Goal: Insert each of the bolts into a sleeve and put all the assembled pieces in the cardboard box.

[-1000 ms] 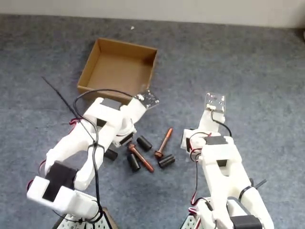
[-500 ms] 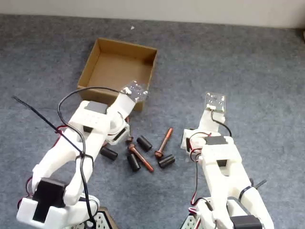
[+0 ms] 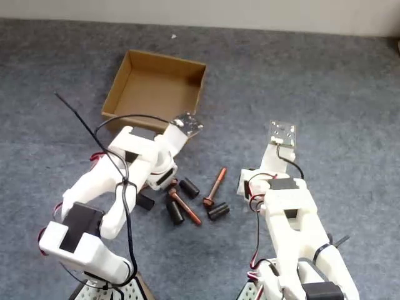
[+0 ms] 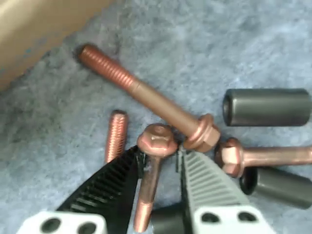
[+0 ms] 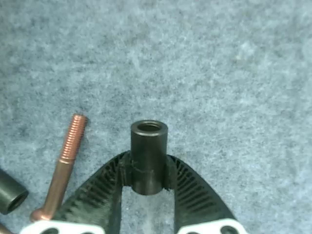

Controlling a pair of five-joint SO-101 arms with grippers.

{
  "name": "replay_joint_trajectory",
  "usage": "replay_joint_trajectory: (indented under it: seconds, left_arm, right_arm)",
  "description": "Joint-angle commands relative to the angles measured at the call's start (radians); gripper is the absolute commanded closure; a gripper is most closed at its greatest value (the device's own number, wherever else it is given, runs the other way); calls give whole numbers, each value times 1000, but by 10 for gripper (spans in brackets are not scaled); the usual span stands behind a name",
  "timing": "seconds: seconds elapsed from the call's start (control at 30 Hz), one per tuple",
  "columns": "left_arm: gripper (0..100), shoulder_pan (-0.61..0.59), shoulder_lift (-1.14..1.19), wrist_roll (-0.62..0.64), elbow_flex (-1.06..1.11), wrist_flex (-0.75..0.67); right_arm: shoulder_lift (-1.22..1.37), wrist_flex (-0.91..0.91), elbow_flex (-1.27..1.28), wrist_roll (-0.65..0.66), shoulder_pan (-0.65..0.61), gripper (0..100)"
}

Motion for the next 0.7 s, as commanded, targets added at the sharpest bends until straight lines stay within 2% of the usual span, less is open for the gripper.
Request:
replay_joint_trajectory:
  seconds: [0.0,0.2,0.43,0.67]
  left_arm:
    - [917,19,1,9,-38,2]
    - [996,15,-41,14,-30,9]
    - [995,8,-384,17,114,2]
    - [995,-1,-773,192,159,8]
  right_arm:
    - [-47,-12,-4,-2,10,994]
    - [-48,-10,-5,-2,10,994]
    - [-168,45,-4,-2,10,994]
    - [-432,133,-2,-2,7,994]
